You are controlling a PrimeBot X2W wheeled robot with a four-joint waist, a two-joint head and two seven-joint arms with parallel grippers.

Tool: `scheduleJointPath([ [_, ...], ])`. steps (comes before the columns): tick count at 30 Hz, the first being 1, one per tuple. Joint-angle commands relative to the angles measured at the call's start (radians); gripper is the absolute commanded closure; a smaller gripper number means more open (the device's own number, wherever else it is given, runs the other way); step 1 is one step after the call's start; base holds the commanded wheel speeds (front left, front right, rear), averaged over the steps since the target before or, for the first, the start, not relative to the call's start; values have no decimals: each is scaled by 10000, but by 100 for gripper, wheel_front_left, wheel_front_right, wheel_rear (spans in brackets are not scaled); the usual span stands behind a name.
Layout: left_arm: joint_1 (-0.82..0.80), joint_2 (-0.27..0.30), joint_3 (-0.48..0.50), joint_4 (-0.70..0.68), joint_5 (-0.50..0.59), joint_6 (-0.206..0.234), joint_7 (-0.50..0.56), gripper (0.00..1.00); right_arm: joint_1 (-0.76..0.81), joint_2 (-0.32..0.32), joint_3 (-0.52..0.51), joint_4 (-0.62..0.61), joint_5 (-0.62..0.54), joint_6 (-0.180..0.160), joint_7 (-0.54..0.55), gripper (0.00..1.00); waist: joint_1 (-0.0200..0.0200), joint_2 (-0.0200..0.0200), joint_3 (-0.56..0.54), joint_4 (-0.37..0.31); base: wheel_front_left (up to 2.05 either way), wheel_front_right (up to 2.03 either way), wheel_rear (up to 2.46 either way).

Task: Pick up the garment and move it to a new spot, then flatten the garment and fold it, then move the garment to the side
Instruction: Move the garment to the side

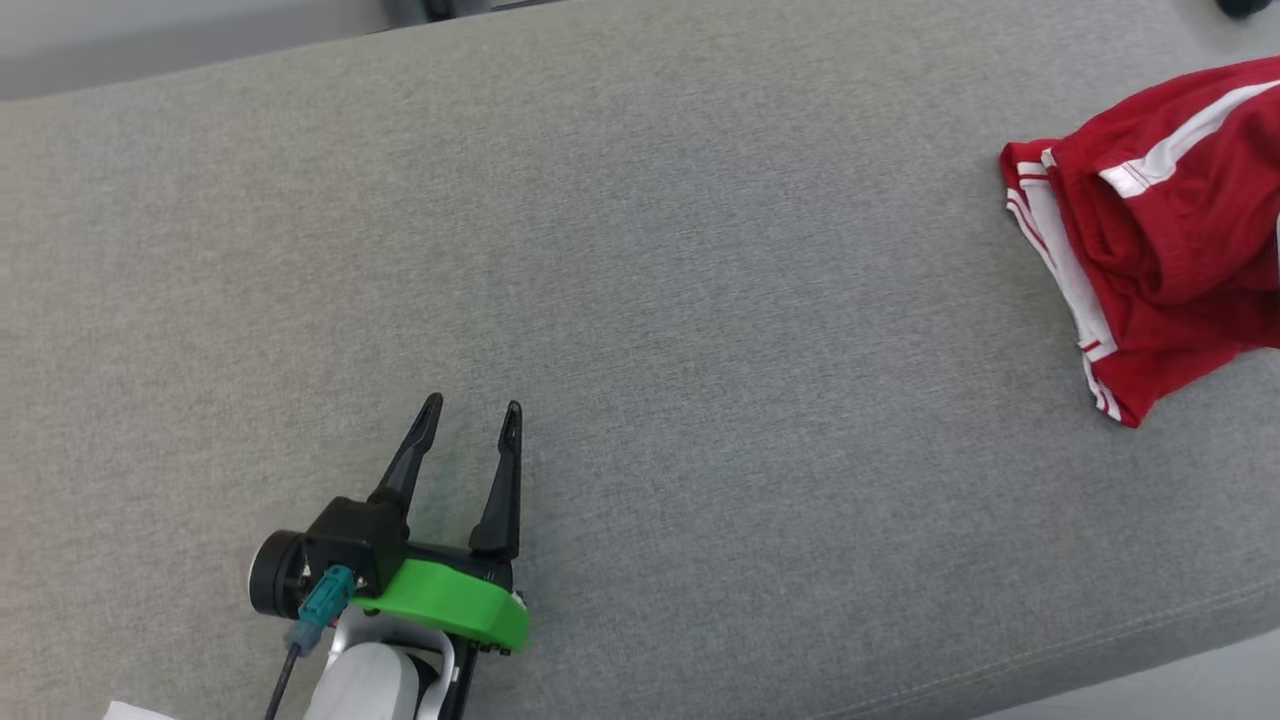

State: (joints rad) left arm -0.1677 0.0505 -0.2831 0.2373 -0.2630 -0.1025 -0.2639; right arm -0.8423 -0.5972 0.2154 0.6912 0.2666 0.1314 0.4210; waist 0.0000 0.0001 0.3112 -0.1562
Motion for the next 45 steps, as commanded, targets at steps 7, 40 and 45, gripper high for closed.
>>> scheduleJointPath([
  [7, -208, 79, 71, 90, 33, -27, 0, 0, 26, 555, -1037, 1227, -855, -18, -1415, 0, 0, -1, 487, 616, 0, 0, 0],
  [40, 721, 88, 1586, 1017, -644, 242, 0, 0, 1848, 4489, -2182, 575, -2126, -18, -6391, 0, 0, -1, -2713, 979, 0, 0, 0],
  [45, 1446, 37, 1756, 922, -860, 326, 0, 0, 3239, 5205, -2513, 56, -2244, -18, -6758, 0, 0, -1, -3063, 1296, 0, 0, 0],
])
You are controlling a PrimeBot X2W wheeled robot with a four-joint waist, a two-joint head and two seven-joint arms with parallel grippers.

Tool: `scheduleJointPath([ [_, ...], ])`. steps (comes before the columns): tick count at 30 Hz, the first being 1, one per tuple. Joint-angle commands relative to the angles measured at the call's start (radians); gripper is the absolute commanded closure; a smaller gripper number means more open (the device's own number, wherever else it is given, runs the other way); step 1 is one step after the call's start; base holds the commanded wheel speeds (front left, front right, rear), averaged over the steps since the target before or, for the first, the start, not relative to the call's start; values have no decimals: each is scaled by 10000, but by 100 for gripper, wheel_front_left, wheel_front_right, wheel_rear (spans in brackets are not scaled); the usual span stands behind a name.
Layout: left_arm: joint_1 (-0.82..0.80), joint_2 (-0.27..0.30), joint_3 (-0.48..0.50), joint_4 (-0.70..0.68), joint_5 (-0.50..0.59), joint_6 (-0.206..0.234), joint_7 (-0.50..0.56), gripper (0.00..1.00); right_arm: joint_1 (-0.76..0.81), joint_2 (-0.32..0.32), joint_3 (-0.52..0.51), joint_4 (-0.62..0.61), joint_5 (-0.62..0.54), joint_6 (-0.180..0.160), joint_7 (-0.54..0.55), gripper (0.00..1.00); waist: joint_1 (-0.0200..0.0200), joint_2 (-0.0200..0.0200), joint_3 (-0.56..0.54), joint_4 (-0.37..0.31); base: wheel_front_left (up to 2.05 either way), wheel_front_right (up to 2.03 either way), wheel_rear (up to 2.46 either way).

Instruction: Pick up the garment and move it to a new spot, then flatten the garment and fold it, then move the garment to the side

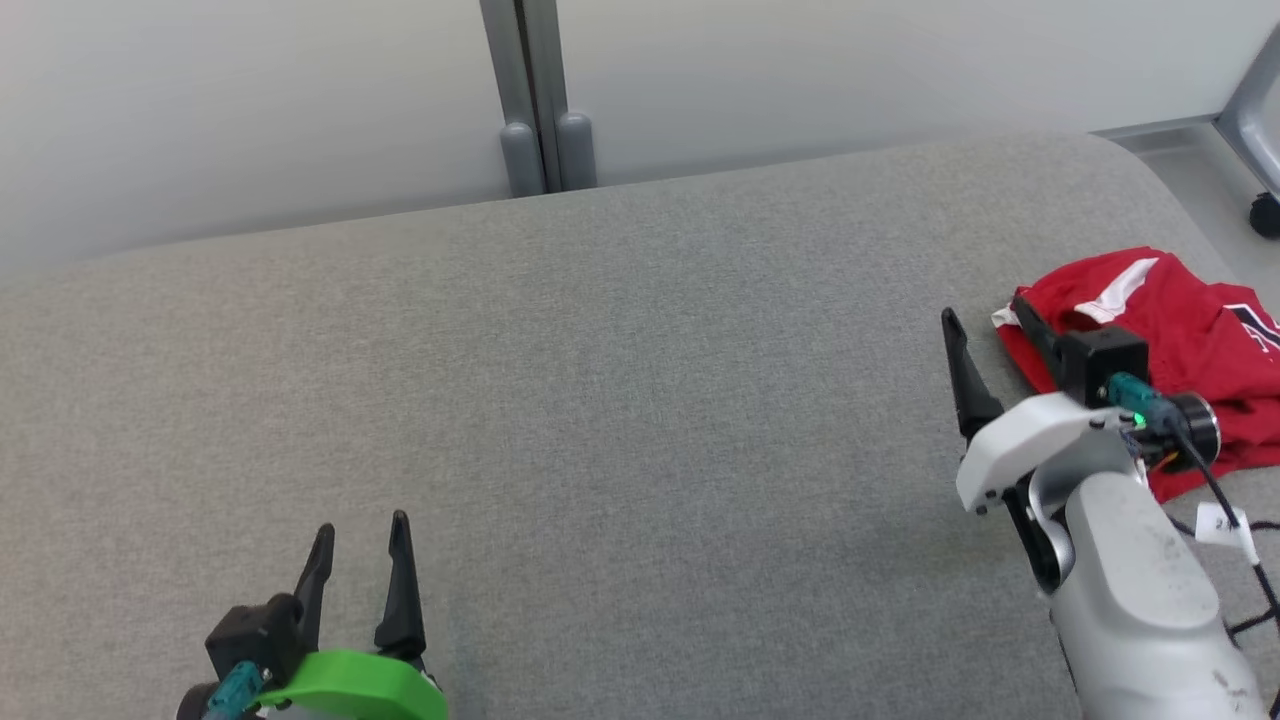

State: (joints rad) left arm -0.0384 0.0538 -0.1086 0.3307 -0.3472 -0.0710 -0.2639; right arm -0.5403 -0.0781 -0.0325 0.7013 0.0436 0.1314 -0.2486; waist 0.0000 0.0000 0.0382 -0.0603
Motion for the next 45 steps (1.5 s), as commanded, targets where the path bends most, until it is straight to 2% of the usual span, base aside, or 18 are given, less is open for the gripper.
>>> scheduleJointPath([
  [1, 275, 1, 13, -30, -38, 6, 0, 0, 497, 81, -107, -160, -29, -18, -85, 0, 0, 0, -375, 394, 0, 0, 0],
  [5, 694, -11, 24, -178, -87, 5, 0, 0, 1577, 239, -365, -786, -101, -18, -159, 0, 0, 0, -444, 595, 0, 0, 0],
  [8, 904, -18, -14, -300, -61, -8, 0, 0, 2349, 258, -213, -1484, 666, -18, -164, 0, 0, 0, -453, 740, 0, 0, 0],
  [12, 946, -23, -138, -364, -44, -50, 0, 0, 3315, 250, -185, -2420, 1145, -18, -167, 0, 0, 0, -480, 879, 0, 0, 0],
  [18, 1001, -25, -340, -520, -203, 28, 0, 0, 4148, 256, 64, -3121, 1690, -18, -170, 0, 0, 0, -550, 883, 0, 0, 0],
  [45, 973, -24, -477, -501, -185, 215, 0, 0, 4430, 253, 283, -3223, 1763, -18, -172, 0, 0, 0, -691, 942, 0, 0, 0],
])
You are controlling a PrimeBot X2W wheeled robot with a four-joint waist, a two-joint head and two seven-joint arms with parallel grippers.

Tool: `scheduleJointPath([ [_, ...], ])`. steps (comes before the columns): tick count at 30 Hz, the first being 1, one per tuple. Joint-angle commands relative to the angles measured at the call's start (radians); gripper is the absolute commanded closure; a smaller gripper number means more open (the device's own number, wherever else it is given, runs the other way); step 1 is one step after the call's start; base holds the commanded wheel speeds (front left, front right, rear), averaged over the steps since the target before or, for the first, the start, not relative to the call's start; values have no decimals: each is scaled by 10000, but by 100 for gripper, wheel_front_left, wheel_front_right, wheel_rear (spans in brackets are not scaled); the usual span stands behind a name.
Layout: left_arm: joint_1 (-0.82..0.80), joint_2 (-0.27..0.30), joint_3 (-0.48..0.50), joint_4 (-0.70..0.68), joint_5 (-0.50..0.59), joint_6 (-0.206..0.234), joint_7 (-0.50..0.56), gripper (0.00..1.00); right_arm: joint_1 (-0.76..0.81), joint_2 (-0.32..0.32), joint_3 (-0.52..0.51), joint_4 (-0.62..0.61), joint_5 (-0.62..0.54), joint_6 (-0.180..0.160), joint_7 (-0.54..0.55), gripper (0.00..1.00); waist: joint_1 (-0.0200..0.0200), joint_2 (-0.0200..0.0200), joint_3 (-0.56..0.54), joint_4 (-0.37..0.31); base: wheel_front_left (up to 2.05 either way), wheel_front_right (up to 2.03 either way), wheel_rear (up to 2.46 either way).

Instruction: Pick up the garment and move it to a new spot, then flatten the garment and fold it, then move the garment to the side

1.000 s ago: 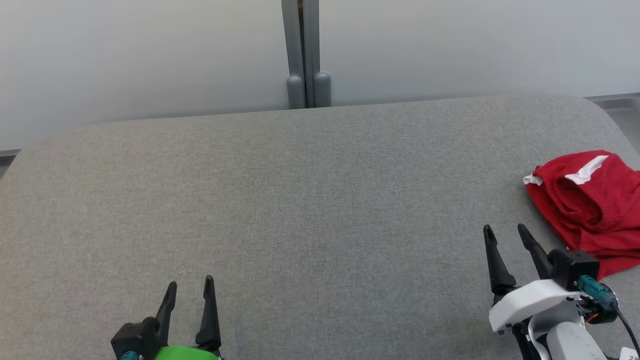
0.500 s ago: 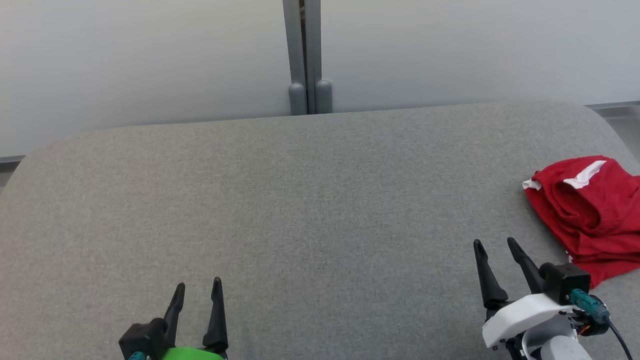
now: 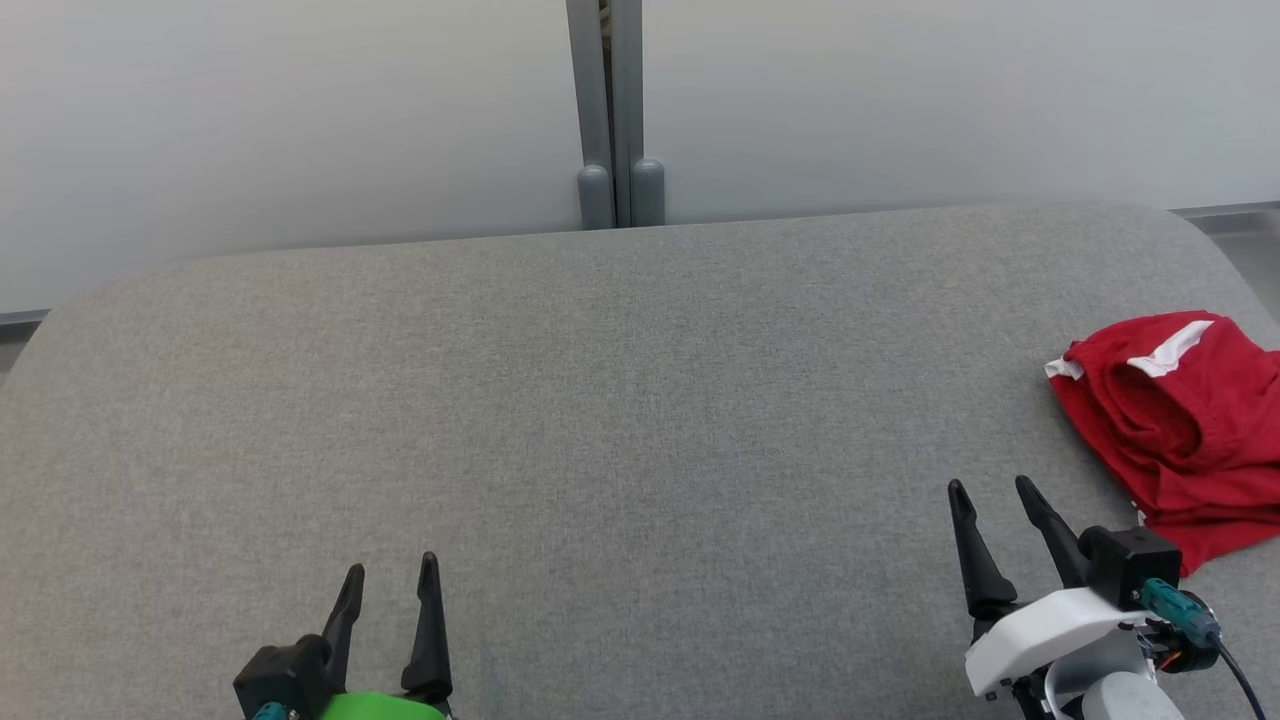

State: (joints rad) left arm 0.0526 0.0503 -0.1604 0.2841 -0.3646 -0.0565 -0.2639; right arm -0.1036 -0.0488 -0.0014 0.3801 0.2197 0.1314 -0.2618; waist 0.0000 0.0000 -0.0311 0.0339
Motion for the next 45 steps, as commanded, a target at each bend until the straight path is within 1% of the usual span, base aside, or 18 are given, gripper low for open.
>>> scheduleJointPath([
  [1, 66, 11, 38, -42, -28, 76, 0, 0, 56, -40, -27, -28, 4, -18, -40, 0, 0, 0, 3, 0, 0, 0, 0],
  [3, 60, 11, 32, -102, -72, 49, 0, 0, 42, -40, -20, -101, 23, -18, -40, 0, 0, 0, 6, 1, 0, 0, 0],
  [4, 2, 0, -2, -57, -68, 33, 2, 100, -1, 8, -10, -17, 15, 0, 5, 100, 0, 0, 6, 1, 0, 0, 0],
  [7, 28, -6, -30, 295, -110, 33, 16, 100, 202, 80, 5, 312, 58, 0, 44, 100, 0, 0, 8, 0, 0, 0, 0],
  [33, -555, 51, 835, 58, -4260, -233, 1212, 100, 93, 41, -372, -272, 4652, -3, 1271, 100, 0, 0, 79, -72, 0, 0, 0],
  [45, -762, 64, 1153, -34, -5713, -324, 1643, 100, 49, 26, -506, -473, 6273, -4, 1709, 100, 0, 0, 110, -104, 0, 0, 0],
])
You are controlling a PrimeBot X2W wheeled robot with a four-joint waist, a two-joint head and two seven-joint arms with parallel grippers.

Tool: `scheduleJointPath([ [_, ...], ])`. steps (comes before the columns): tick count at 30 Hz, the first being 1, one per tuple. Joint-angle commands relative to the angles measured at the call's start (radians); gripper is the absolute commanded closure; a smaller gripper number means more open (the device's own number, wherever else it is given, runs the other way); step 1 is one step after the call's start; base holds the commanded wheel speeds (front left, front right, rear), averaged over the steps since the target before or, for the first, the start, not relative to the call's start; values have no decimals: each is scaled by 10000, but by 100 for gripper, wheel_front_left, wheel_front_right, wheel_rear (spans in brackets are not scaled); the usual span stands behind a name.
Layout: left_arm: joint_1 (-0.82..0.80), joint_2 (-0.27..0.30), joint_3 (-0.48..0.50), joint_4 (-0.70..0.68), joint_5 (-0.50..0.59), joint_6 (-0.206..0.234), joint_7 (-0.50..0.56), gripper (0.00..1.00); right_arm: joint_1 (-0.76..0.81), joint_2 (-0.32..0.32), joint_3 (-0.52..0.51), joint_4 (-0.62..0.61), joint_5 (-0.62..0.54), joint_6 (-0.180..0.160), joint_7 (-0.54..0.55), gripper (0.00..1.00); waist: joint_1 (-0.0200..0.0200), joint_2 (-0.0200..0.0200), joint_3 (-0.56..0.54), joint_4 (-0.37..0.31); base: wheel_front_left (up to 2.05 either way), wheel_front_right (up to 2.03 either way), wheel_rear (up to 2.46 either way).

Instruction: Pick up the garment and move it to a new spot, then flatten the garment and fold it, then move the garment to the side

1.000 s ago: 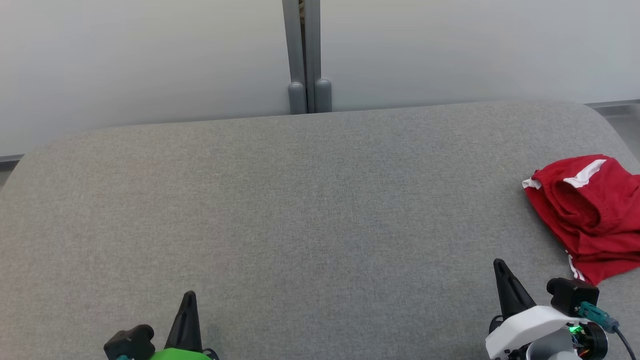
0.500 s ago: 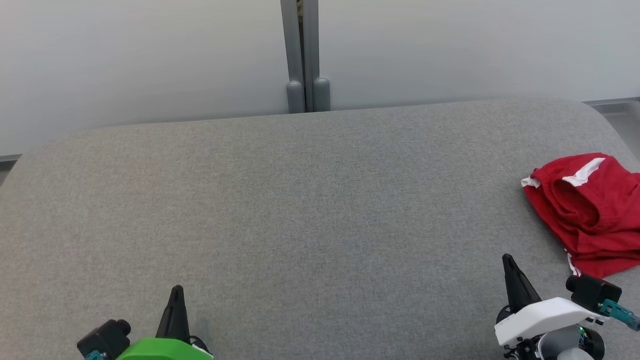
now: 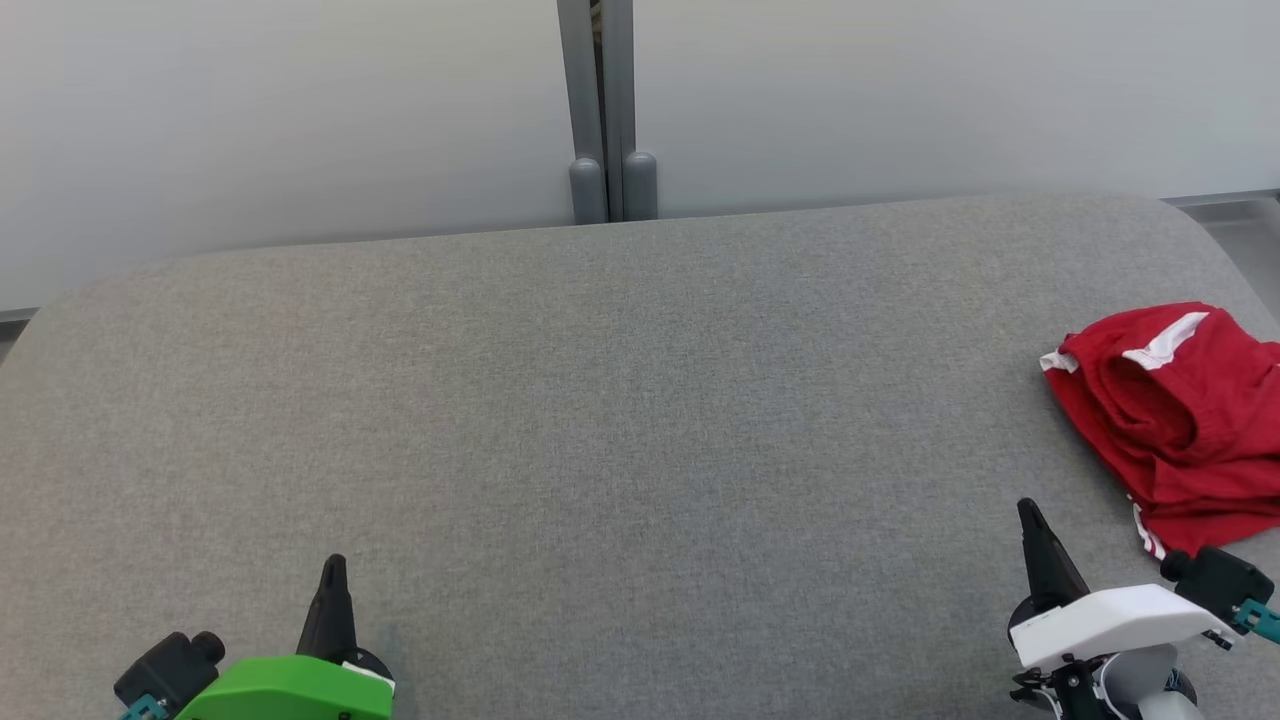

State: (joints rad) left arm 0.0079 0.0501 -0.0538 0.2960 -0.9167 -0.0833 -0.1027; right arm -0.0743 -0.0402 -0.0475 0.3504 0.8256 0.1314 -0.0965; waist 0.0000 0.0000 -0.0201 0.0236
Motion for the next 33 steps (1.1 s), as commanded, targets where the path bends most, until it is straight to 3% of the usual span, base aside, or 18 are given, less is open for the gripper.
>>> scheduleJointPath([
  [1, -331, 67, 110, -160, -289, -63, 62, 100, -248, -62, -56, -190, 327, -4, 91, 100, 0, 0, 3, -3, 0, 0, 0],
  [33, -758, 75, 819, -337, -3424, -265, 1027, 100, -313, -92, -351, -617, 3841, -6, 1040, 100, 0, 0, 89, -90, 0, 0, 0],
])
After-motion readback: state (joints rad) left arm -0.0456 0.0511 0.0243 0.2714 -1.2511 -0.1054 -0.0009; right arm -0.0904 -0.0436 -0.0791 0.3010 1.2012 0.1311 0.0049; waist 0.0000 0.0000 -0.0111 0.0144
